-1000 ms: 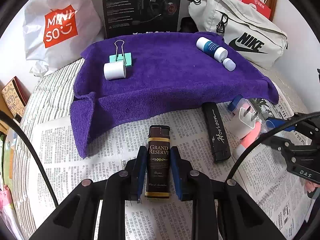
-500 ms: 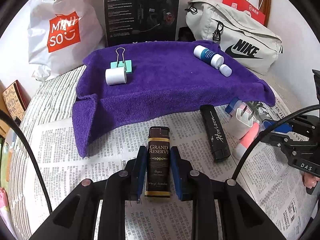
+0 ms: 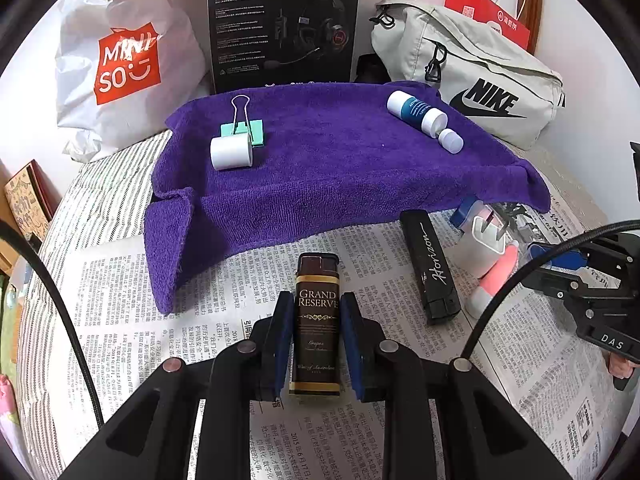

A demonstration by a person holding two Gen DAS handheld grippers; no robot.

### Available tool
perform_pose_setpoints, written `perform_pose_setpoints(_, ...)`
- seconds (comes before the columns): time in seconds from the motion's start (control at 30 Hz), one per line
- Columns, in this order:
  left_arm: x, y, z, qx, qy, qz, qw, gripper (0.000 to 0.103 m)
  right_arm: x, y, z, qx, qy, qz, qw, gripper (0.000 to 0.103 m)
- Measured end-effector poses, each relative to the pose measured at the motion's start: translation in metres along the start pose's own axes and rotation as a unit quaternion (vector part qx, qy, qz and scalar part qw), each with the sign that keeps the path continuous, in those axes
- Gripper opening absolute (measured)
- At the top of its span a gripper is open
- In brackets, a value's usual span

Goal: Organize rigid objects
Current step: 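Carry the box onto the towel with the left tool while the right tool sets down the cup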

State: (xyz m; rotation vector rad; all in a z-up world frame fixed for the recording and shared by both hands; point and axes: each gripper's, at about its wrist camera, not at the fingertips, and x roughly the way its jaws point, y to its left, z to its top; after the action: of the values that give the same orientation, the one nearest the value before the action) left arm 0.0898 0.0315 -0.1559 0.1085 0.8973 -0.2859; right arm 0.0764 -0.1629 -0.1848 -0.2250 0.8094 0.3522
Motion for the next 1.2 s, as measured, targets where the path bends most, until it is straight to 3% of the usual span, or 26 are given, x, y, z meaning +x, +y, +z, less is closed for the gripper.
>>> perform_pose_setpoints(0.17,-0.001,0.003,0.0,-0.009,-0.001,-0.01,0.9999,0.023,0.0,-0.007,0.002,0.023,0.009,0.017,1.0,0.027)
perform_pose_setpoints(0.27,-0.001,0.005,0.001,-0.01,0.001,-0.017,0.9998,0.022,-0.001,-0.008,0.005,0.021,0.017,0.006,1.0,0.027)
perform_pose_setpoints(0.7,-0.006,-0.006,-0.003,0.017,0.031,0.005,0.9994,0.023,-0.019,-0.016,0.006,0.025,0.011,0.006,1.0,0.027)
perform_pose_setpoints(1.03,-0.006,-0.002,0.0,0.006,0.046,-0.015,0.9988,0.022,-0.029,-0.022,0.011,0.031,0.0,0.003,1.0,0.027)
perform_pose_setpoints(1.2,-0.015,0.003,0.011,0.001,0.032,-0.023,0.9992,0.022,-0.034,-0.03,0.024,0.032,-0.009,-0.001,0.999,0.027)
